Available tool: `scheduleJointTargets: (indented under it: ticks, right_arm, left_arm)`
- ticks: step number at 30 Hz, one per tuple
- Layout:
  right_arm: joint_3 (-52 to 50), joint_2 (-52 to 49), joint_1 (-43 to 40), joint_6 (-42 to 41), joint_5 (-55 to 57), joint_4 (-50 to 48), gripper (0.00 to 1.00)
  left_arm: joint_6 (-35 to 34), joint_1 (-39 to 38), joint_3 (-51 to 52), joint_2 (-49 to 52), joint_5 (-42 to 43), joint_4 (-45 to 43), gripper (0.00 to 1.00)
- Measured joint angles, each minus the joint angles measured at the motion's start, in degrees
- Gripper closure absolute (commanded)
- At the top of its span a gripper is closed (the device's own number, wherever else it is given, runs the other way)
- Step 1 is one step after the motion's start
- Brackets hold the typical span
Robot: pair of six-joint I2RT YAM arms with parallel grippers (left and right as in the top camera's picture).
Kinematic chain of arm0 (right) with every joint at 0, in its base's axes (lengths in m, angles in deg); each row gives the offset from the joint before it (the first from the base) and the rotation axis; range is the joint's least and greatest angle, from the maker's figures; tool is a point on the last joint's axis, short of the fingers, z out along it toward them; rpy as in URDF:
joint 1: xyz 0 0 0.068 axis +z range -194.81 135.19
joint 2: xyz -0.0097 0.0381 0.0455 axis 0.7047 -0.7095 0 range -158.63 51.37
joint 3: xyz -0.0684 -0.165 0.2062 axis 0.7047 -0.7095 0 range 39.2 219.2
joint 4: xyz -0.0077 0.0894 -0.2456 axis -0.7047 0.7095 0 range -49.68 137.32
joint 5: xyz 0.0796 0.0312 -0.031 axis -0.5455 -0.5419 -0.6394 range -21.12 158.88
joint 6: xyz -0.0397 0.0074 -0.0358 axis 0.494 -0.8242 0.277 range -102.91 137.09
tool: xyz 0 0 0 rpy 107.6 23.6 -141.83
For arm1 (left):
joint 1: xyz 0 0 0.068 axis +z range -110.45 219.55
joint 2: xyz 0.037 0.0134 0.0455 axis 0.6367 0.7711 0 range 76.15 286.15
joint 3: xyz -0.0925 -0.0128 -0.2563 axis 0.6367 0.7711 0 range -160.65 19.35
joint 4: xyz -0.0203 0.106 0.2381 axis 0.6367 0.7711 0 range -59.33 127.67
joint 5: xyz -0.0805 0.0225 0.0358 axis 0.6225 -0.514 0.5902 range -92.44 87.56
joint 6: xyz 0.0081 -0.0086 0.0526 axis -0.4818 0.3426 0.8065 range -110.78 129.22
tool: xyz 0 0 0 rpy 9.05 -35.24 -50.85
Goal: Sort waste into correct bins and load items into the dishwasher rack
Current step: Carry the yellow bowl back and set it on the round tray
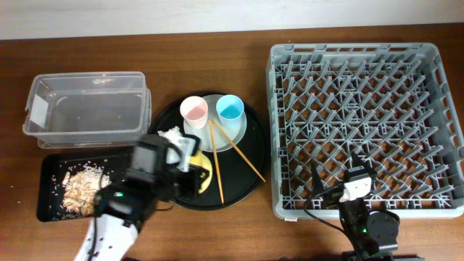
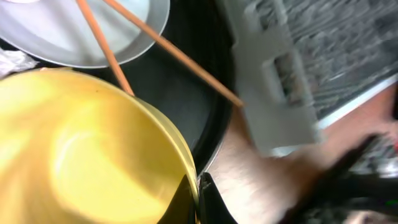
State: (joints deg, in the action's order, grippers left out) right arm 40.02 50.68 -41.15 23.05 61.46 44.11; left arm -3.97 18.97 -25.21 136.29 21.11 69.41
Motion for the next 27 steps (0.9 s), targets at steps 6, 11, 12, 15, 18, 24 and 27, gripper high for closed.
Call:
scheduleJointTargets:
  ticks: [6, 11, 12, 15, 18, 24, 27]
  right_arm:
    - [0.0, 0.0, 0.0, 0.0, 0.0, 0.0, 0.02]
    - [0.0, 0.0, 0.0, 0.0, 0.0, 0.0, 0.02]
    - [0.0, 0.0, 0.0, 0.0, 0.0, 0.0, 0.02]
    - [0.0, 0.0, 0.0, 0.0, 0.0, 0.0, 0.02]
    - [0.0, 0.0, 0.0, 0.0, 0.0, 0.0, 0.02]
    - [0.0, 0.0, 0.0, 0.0, 0.0, 0.0, 0.02]
    - [0.0, 0.0, 0.0, 0.0, 0.0, 0.0, 0.02]
  left_arm:
    - [-1.5, -14.1, 0.0, 8.0, -17.1, -0.5, 0.96]
    - [-1.9, -16.7, 0.0, 16.7, -22.4, -1.9, 0.75]
    - [-2.0, -16.7, 0.0, 17.4, -22.8, -2.2, 0.55]
    - [-2.3, -16.7, 0.0, 18.7, -23.6, -2.4, 0.41]
    - [-1.7, -16.7, -1.4, 18.7, -24.6, 0.1, 0.43]
    - [-0.7, -16.6, -12.8, 15.8, -39.8, 10.6, 0.48]
    - [0.1, -14.8, -15.1, 14.6, -45.5, 12.1, 0.43]
